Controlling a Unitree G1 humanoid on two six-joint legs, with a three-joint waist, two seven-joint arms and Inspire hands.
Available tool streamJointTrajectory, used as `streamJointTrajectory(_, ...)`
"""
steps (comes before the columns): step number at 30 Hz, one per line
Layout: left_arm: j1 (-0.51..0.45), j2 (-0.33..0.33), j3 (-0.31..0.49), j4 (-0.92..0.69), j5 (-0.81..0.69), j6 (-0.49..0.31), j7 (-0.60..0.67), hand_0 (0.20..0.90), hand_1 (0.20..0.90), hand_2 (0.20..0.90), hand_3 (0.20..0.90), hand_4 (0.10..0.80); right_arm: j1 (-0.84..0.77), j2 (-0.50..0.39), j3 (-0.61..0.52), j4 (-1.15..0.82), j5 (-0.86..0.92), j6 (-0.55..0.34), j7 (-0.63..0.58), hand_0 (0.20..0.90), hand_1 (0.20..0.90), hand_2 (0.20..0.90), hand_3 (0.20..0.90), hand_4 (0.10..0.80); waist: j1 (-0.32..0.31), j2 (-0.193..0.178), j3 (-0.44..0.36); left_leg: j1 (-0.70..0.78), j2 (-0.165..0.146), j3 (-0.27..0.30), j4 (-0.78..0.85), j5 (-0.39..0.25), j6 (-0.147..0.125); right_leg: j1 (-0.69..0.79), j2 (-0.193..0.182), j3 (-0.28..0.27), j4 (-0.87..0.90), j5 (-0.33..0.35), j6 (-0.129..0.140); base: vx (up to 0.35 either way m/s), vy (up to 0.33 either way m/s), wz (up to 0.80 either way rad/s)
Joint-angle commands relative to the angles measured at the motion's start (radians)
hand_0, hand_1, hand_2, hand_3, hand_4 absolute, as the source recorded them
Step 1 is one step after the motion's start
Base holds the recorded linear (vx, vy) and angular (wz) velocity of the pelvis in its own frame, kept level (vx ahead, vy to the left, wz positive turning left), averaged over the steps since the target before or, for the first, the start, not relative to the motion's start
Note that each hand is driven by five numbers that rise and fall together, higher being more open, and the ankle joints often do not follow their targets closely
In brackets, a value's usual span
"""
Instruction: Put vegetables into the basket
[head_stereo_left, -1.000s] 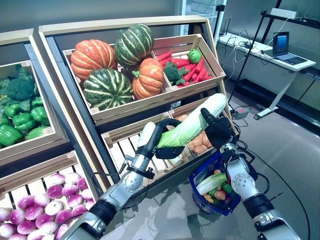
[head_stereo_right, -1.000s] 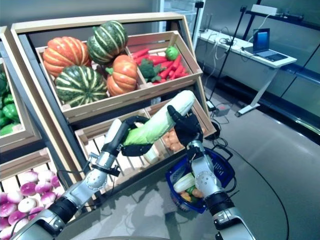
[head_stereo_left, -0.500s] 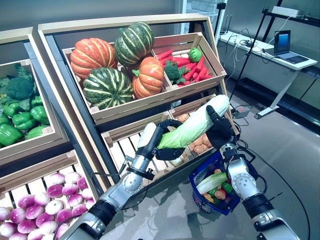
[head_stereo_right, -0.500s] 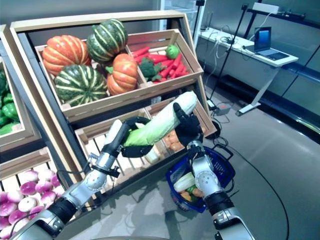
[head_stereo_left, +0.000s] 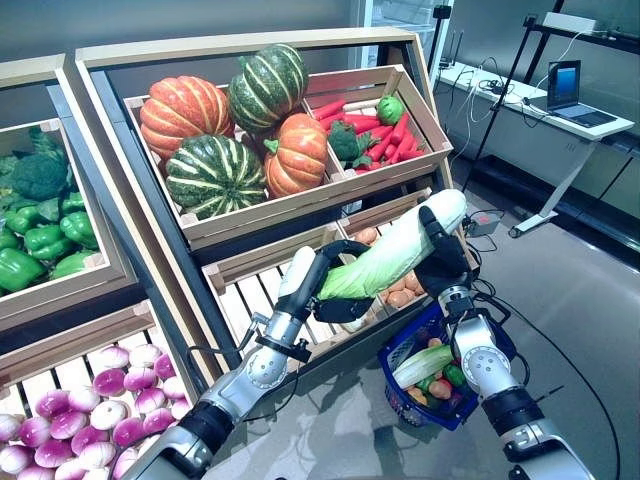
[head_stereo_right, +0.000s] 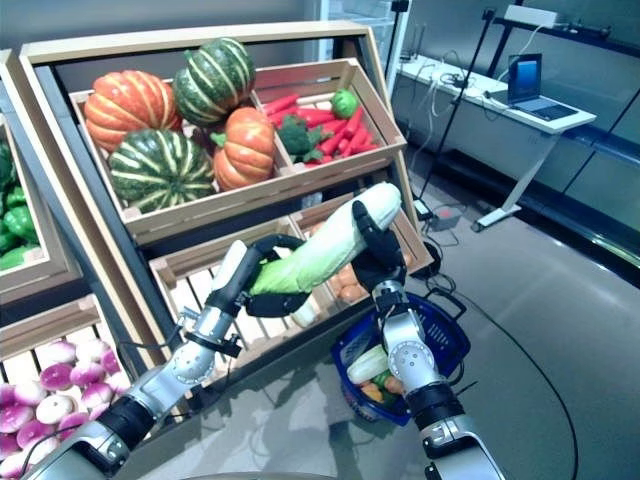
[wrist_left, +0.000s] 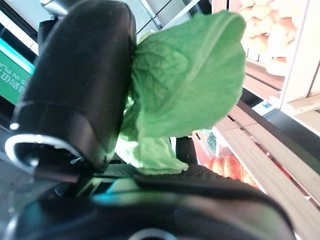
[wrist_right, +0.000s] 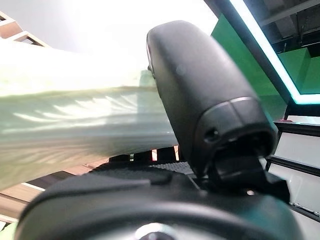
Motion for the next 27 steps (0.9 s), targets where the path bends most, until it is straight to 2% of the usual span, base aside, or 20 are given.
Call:
streamJointTrajectory(1,-0.057,-0.01,-0.139,0.032,0.025,-0.045,-0.128,0.9,0.9,0.9,0.9,0.8,-0.296,0.044,-0.035,-0.116,-0.022,-0.007,0.169,0.3,0.3,0.3,0.3,0.4,0.005,-0.026,-0.024,0.023,-0.029,-0.011,0.001,-0.095,0.034,-0.009,-0.009,0.069,0.006,0.0,-0.039,0.0,0.0,0.0)
streamJointTrajectory(7,-0.015,-0.029,-0.08,0.054,-0.079,-0.008,-0.175,0.9,0.9,0.9,0.9,0.8,-0.251,0.022,-0.056,-0.092,-0.11,-0.015,0.131,0.3,0.3,0.3,0.3,0.4,0.005,-0.028,-0.025,0.027,-0.027,-0.007,0.001,-0.104,0.033,-0.006,-0.008,0.068,0.005,-0.005,-0.037,0.0,0.0,0.0)
streamJointTrajectory(12,0.043,-0.035,0.017,0.088,-0.204,0.048,-0.219,0.9,0.9,0.9,0.9,0.8,-0.162,-0.023,-0.105,-0.047,-0.192,-0.036,0.099,0.3,0.3,0.3,0.3,0.4,0.001,-0.032,-0.017,0.028,-0.024,0.006,0.001,-0.1,0.035,-0.009,-0.008,0.068,0.005,0.002,-0.035,-0.01,-0.001,0.0)
streamJointTrajectory(16,0.071,-0.021,0.085,0.11,-0.205,0.065,-0.234,0.9,0.9,0.9,0.9,0.8,-0.106,-0.058,-0.148,-0.026,-0.194,-0.05,0.101,0.3,0.3,0.3,0.3,0.4,-0.004,-0.032,-0.01,0.028,-0.022,0.015,0.001,-0.096,0.036,-0.012,-0.007,0.07,0.004,0.007,-0.036,-0.005,-0.008,0.0)
streamJointTrajectory(22,0.053,0.024,0.141,0.143,-0.147,0.115,-0.201,0.9,0.9,0.9,0.9,0.8,-0.059,-0.097,-0.197,-0.016,-0.225,-0.098,0.089,0.3,0.3,0.3,0.3,0.4,-0.017,-0.025,0.004,0.02,-0.017,0.025,0.001,-0.086,0.032,-0.024,-0.007,0.078,0.004,0.013,-0.032,-0.031,-0.034,-0.03)
streamJointTrajectory(27,0.049,-0.002,0.212,0.209,-0.284,0.156,-0.163,0.9,0.9,0.9,0.9,0.8,-0.042,-0.124,-0.233,0.007,-0.241,-0.124,0.058,0.3,0.3,0.3,0.3,0.4,-0.023,-0.021,0.008,0.02,-0.015,0.027,0.001,-0.086,0.03,-0.025,-0.007,0.078,0.002,0.013,-0.032,-0.01,-0.041,-0.07)
